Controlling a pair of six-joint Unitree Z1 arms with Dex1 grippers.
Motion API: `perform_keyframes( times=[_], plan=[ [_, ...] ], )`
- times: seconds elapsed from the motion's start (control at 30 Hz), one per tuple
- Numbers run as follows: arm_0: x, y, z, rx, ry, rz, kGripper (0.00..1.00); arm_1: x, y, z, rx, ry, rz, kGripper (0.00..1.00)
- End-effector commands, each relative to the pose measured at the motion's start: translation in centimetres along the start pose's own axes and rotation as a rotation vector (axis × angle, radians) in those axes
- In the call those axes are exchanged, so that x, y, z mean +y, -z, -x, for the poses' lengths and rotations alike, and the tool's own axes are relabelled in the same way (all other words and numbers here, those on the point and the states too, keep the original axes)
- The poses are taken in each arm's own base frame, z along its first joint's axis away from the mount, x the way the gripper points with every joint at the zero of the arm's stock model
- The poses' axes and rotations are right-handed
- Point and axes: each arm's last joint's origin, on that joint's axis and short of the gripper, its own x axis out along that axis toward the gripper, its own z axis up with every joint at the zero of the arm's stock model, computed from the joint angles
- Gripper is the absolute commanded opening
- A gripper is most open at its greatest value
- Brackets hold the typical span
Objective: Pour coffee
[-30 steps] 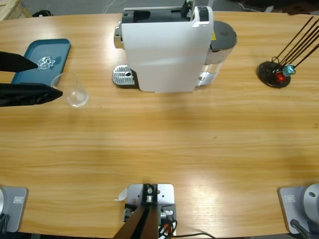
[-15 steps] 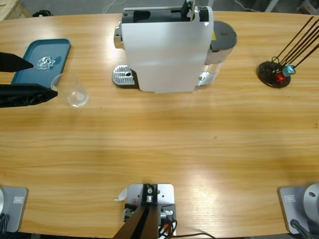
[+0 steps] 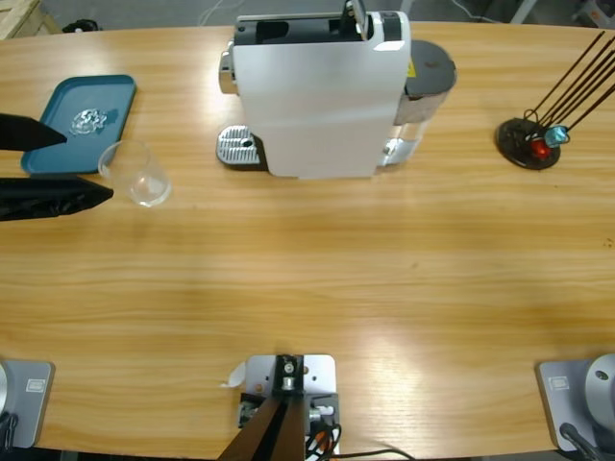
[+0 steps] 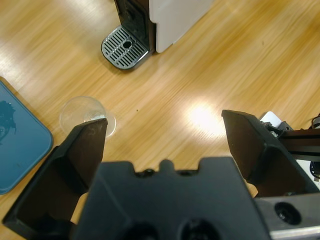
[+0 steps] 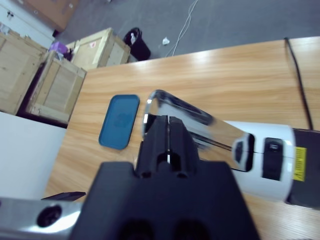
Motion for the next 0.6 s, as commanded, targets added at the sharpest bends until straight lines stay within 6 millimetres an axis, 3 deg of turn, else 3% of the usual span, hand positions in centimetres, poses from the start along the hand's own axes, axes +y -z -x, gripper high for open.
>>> perform_keyframes(
  times=[0.03,0.6],
  plan=[
    [0.3,1.9,-0.2,0.041,-0.020,0.012,0.987,1.0,3.0,-6.1,0.132,0.008,0.051,0.000],
    [0.4,2.4,-0.6,0.064,-0.024,0.012,0.991,-0.1,7.0,-11.8,0.290,0.012,0.085,0.000]
  ],
)
